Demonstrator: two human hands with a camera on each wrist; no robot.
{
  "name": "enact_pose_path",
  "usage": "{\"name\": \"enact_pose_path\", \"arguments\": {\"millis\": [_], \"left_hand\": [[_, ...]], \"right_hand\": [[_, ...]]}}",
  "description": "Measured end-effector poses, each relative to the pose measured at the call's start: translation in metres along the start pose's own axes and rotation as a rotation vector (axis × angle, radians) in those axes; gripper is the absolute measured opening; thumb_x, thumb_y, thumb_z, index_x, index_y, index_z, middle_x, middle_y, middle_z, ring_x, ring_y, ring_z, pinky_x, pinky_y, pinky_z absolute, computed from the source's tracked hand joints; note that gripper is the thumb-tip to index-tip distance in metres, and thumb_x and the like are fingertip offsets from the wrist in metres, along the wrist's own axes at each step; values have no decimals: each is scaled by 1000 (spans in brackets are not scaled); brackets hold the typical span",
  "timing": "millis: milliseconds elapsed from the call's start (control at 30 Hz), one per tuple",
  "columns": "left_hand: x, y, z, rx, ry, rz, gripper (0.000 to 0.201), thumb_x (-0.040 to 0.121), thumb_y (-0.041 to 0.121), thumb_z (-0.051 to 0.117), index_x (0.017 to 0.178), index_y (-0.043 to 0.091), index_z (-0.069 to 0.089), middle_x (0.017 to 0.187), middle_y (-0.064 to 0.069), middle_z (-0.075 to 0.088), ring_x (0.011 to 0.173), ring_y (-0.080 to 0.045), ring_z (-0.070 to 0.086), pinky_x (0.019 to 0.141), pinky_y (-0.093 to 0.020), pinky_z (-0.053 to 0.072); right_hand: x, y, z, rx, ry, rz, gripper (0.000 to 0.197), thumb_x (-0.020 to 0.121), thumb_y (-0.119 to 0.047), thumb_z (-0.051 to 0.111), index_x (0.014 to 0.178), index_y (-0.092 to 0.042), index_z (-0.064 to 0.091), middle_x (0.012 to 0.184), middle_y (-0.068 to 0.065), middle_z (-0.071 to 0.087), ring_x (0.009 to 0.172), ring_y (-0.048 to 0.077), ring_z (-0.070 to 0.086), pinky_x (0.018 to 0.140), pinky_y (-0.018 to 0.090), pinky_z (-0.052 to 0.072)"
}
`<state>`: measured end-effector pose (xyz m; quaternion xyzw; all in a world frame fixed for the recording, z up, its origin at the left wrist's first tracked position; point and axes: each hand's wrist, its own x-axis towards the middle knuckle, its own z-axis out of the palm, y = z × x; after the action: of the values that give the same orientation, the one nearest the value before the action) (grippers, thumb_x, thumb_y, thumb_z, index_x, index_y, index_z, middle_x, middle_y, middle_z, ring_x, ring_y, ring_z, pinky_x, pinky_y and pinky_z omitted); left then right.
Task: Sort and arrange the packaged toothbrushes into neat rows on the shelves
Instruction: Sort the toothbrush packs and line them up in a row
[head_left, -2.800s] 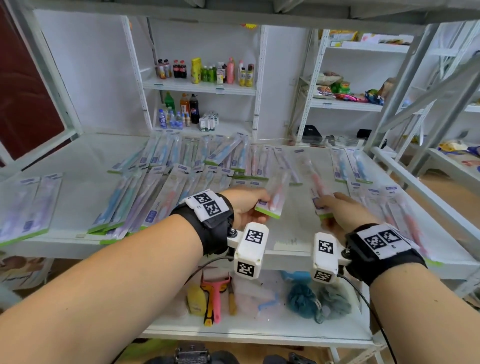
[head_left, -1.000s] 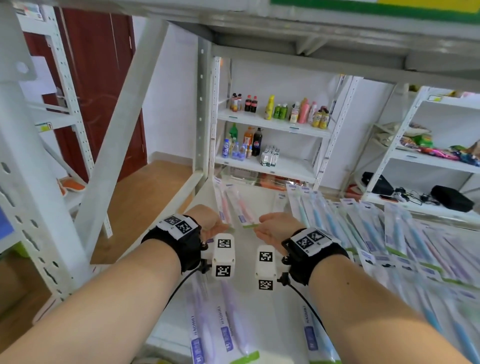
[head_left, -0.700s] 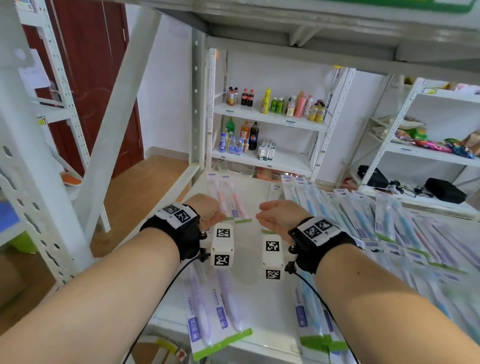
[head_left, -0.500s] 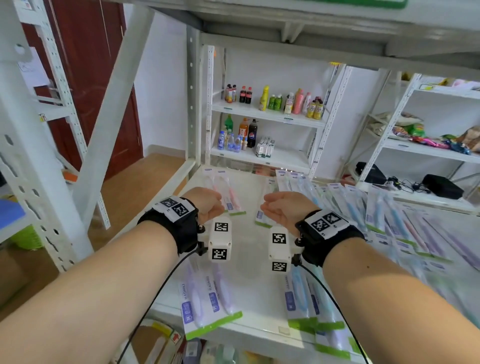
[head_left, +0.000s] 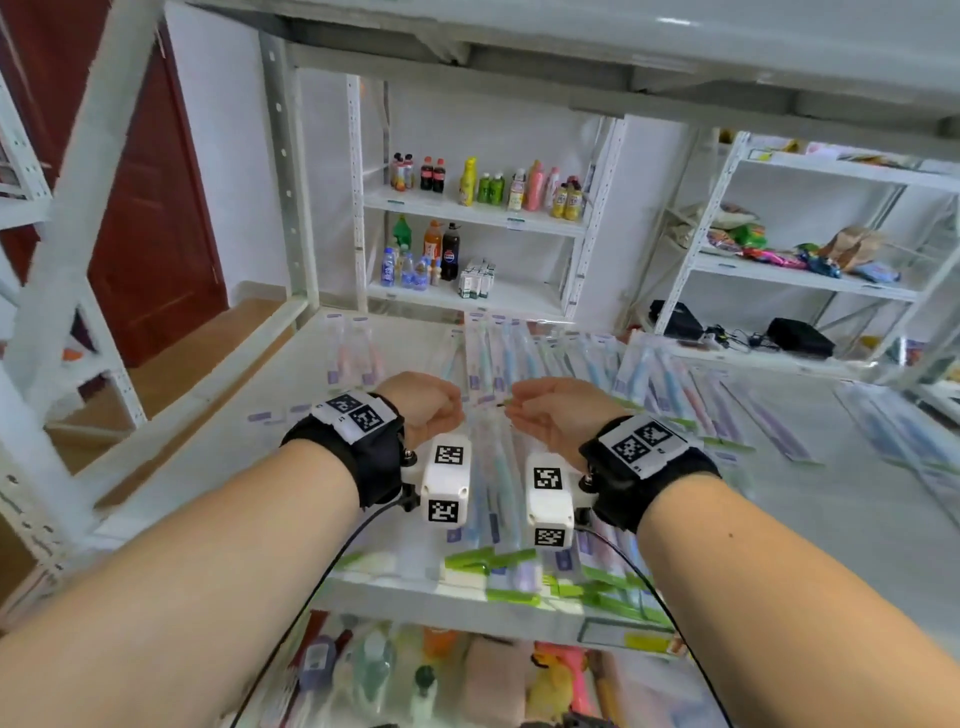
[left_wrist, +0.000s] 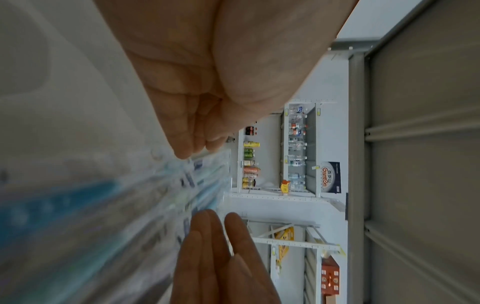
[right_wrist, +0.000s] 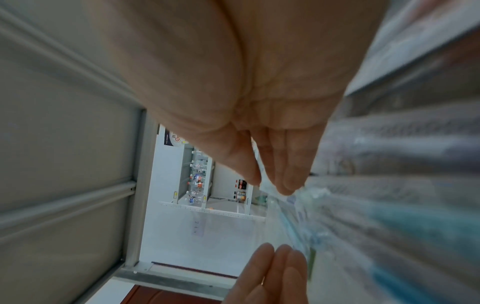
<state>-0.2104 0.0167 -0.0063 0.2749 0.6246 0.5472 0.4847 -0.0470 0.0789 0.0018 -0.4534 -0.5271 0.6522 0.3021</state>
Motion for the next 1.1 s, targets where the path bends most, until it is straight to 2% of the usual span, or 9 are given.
{"name": "enact_pose_path", "arguments": {"millis": [67, 200, 400, 500, 600, 800, 900, 1000, 1100], "left_hand": [[-7, -2, 24, 31, -53, 1, 29, 87, -22, 38, 98, -8, 60, 97, -18, 55, 98, -30, 54, 90, -31, 48], [-22, -8, 72, 14, -134, -8, 35, 87, -21, 37, 112, -7, 58, 108, -18, 56, 104, -30, 58, 83, -26, 48], [-44, -18, 136, 31, -276, -43, 33, 86, -22, 34, 81, 0, 58, 84, -12, 56, 75, -19, 58, 60, -18, 54], [-48, -23, 154, 23, -297, -43, 31, 86, -23, 37, 85, -2, 59, 82, -13, 57, 74, -19, 59, 63, -21, 55], [-49, -25, 161, 12, -307, -36, 33, 86, -23, 38, 107, -9, 59, 94, -16, 60, 92, -25, 61, 78, -24, 52], [-42, -14, 139, 17, -260, 1, 40, 87, -22, 37, 121, -9, 54, 109, -18, 56, 113, -30, 56, 82, -21, 47], [-29, -10, 103, -34, -187, 12, 30, 86, -22, 40, 101, -7, 61, 94, -13, 59, 90, -21, 60, 69, -19, 55], [-10, -9, 61, -30, -119, 13, 27, 86, -17, 46, 80, 7, 58, 84, -7, 58, 80, -15, 59, 88, -31, 54], [8, -6, 12, -63, -2, 42, 30, 84, -18, 46, 67, 5, 56, 77, -10, 55, 79, -19, 58, 72, -22, 57]], "right_hand": [[-10, 3, -21, 13, 20, -5, 34, 87, 13, 50, 120, 6, 53, 99, 13, 59, 97, 24, 58, 93, 32, 51], [-34, 10, -69, 59, 75, -11, 41, 87, 13, 50, 127, 9, 47, 91, 9, 57, 93, 23, 57, 93, 33, 50], [-66, 19, -125, 39, 165, -31, 34, 85, 13, 53, 119, 6, 55, 90, 8, 61, 85, 18, 61, 89, 30, 53], [-77, 23, -139, 67, 209, -45, 25, 83, 15, 53, 95, -4, 65, 87, 11, 64, 84, 20, 64, 81, 26, 56], [-82, 19, -142, 66, 186, -38, 34, 85, 15, 50, 118, 7, 54, 87, 9, 59, 81, 18, 60, 91, 33, 50], [-66, 11, -124, 103, 172, -59, 25, 84, 14, 52, 104, 2, 62, 96, 15, 64, 88, 22, 64, 81, 27, 56], [-48, 4, -95, 94, 115, -60, 26, 85, 15, 52, 107, 4, 61, 92, 15, 64, 86, 22, 65, 81, 29, 56], [-28, -5, -58, 34, 35, -62, 36, 85, 13, 52, 121, 9, 51, 88, 12, 60, 83, 23, 60, 89, 36, 52], [-3, -12, -16, 7, -35, -45, 35, 86, 11, 53, 121, 8, 51, 85, 12, 60, 76, 21, 61, 78, 31, 55]]}}
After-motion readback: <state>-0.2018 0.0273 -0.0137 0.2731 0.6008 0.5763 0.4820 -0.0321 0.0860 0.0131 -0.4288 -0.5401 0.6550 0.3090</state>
